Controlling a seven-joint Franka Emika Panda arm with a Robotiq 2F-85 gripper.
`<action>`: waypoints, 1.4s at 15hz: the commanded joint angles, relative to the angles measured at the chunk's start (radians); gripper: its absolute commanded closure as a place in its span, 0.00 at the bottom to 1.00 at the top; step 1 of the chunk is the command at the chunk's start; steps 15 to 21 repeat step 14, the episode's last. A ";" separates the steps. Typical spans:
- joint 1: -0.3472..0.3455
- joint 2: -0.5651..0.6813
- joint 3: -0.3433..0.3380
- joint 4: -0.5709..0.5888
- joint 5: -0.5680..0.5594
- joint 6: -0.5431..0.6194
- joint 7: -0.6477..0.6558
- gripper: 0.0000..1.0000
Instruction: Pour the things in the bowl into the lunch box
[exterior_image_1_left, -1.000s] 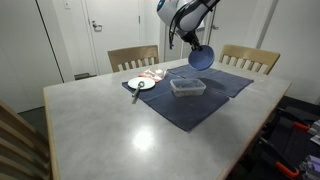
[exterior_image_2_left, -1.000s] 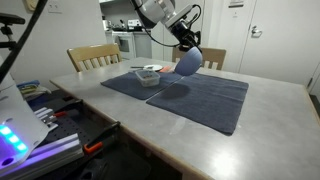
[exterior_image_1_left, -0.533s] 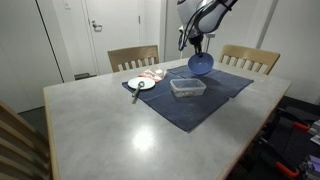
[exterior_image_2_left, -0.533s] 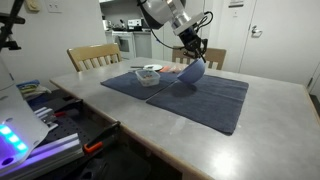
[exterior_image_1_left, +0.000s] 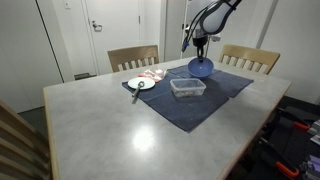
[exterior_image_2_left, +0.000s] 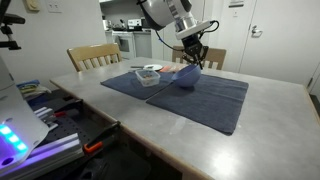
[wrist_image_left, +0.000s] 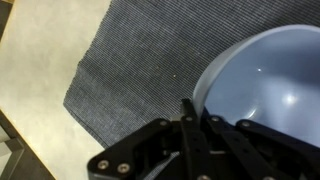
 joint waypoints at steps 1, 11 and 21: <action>-0.033 -0.059 0.004 -0.071 0.142 0.030 -0.144 0.99; 0.159 -0.158 -0.138 -0.074 0.040 -0.251 0.014 0.42; 0.211 -0.220 -0.112 -0.086 -0.035 -0.407 0.103 0.20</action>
